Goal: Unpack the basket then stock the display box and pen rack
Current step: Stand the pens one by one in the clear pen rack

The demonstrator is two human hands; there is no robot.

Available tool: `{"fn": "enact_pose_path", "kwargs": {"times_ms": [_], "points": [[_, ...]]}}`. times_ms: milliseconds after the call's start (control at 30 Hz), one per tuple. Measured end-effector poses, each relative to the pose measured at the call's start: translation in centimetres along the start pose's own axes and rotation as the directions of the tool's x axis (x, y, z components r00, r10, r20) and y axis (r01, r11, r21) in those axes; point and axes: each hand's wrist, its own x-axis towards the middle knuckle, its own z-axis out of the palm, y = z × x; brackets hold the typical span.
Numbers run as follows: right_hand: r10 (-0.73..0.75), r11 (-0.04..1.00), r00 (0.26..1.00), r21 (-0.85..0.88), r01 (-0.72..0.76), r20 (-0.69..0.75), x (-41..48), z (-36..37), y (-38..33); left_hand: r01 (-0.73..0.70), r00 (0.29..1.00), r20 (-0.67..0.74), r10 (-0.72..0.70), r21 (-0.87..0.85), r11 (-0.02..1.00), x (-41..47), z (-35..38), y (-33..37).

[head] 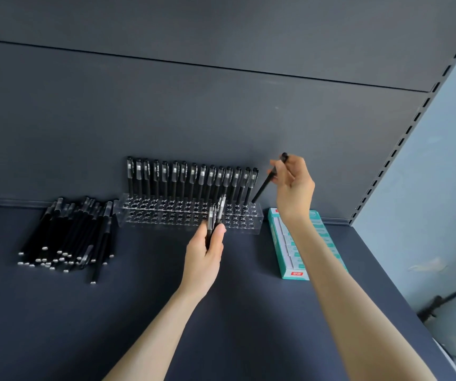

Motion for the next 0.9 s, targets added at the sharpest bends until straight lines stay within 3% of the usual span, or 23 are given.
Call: {"fn": "enact_pose_path", "kwargs": {"times_ms": [133,300,900], "points": [[0.006,0.994,0.999,-0.105,-0.001,0.047,0.1,0.3,0.6,0.012,0.999,-0.032,-0.013,-0.011,1.0,0.2,0.0,-0.2],[-0.059,0.951,0.985,-0.289,0.105,0.163,-0.5,0.0,1.5,0.008,1.0,-0.029,-0.008,-0.014,1.0,0.3,0.0,-0.3],[-0.104,0.836,0.95,-0.492,0.244,0.294,-0.5,-0.4,1.1,0.035,0.999,-0.028,-0.035,0.0,0.999,0.0,-0.1,0.1]]}}
